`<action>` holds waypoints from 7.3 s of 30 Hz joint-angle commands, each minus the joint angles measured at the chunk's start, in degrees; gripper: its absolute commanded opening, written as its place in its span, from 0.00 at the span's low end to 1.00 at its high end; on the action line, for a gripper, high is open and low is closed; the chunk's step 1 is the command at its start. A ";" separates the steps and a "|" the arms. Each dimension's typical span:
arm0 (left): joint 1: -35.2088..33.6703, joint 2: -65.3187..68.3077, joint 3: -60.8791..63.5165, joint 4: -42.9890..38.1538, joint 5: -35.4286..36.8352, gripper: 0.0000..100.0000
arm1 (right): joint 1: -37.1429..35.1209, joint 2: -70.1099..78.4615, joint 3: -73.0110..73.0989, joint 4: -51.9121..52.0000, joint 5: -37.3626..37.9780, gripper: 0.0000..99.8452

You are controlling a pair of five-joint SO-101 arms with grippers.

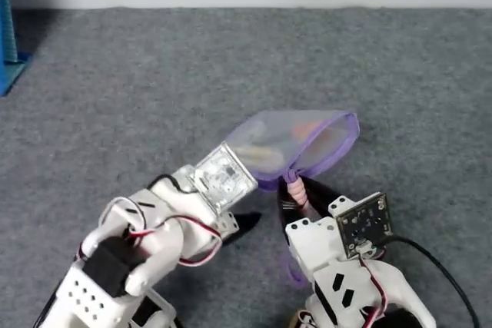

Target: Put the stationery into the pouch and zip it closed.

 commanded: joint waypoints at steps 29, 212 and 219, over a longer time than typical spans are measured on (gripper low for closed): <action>3.34 -4.13 10.33 -23.47 5.19 0.24 | -6.20 -1.27 -8.35 5.49 -3.78 0.01; -27.16 -38.77 11.56 4.48 13.10 0.22 | 15.69 -1.19 18.99 -1.27 5.27 0.25; -27.25 -38.77 14.46 2.90 13.01 0.22 | 16.31 -1.19 13.80 8.48 5.63 0.25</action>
